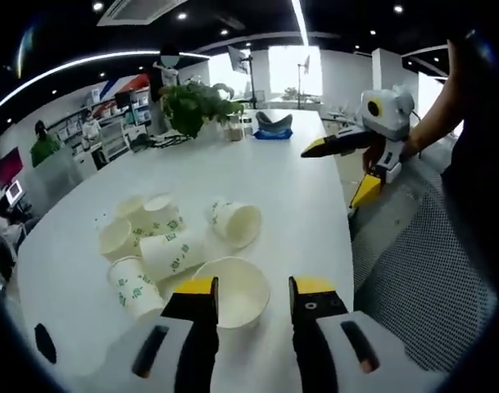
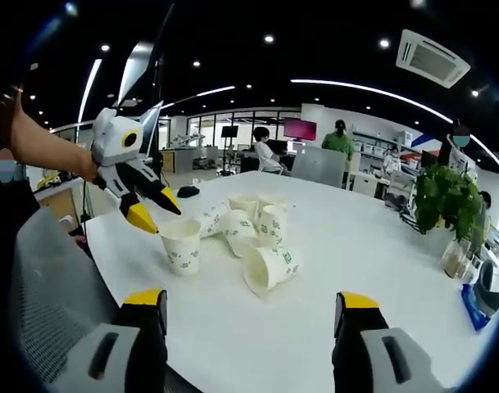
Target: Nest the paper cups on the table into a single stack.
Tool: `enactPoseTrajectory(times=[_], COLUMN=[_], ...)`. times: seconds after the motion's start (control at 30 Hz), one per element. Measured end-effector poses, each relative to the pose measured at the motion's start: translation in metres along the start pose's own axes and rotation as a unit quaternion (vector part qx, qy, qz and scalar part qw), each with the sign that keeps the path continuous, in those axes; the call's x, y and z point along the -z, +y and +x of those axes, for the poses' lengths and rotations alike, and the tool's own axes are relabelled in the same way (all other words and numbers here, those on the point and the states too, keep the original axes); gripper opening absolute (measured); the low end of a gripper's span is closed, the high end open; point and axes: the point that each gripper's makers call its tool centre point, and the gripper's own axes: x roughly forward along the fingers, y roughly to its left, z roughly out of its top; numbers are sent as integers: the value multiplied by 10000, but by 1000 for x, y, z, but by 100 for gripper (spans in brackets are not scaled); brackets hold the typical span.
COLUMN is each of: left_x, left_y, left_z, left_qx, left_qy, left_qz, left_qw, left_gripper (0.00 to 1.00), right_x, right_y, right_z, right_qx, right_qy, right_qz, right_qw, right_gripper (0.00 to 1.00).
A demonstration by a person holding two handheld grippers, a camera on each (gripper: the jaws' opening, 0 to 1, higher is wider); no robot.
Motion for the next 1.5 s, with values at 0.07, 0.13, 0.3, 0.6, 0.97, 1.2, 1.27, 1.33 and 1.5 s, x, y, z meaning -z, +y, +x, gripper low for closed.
enactPoseTrajectory(times=[0.07, 0.13, 0.3, 0.6, 0.97, 1.2, 1.27, 1.33, 1.5], left_x=[-1, -1, 1, 12, 35, 42, 40, 40, 43], left_y=[3, 6, 10, 17, 16, 7, 2, -1, -6], left_z=[-5, -10, -24, -55, -82, -93, -94, -95, -92], left_qx=[-93, -219, -527, -1279, -1844, -1932, -1929, -2003, -2144], left_qy=[-116, -198, -409, -801, -922, -1059, -1198, -1270, -1241], left_qz=[-193, -287, -620, -1098, -1332, -1513, -1573, -1603, -1563], left_qw=[9997, 9992, 9958, 9824, 9694, 9636, 9611, 9581, 9561], left_gripper=[36, 40, 48, 68, 89, 97, 99, 99, 99], right_x=[0, 0, 0, 0, -2, 0, 0, -1, -1], right_y=[0, 0, 0, 0, 1, 0, 0, 0, 0], right_z=[0, 0, 0, 0, 0, 0, 0, 0, 0], right_qx=[-2, -1, -10, 0, 3, -1, -1, 3, 12], right_qy=[11, 7, 2, -18, -30, -25, -20, -30, -24], right_qz=[-4, -5, -4, -20, -28, -17, -23, -23, -48], right_qw=[10000, 10000, 10000, 10000, 10000, 10000, 10000, 10000, 10000], right_gripper=[84, 84, 84, 84, 84, 85, 85, 85, 87])
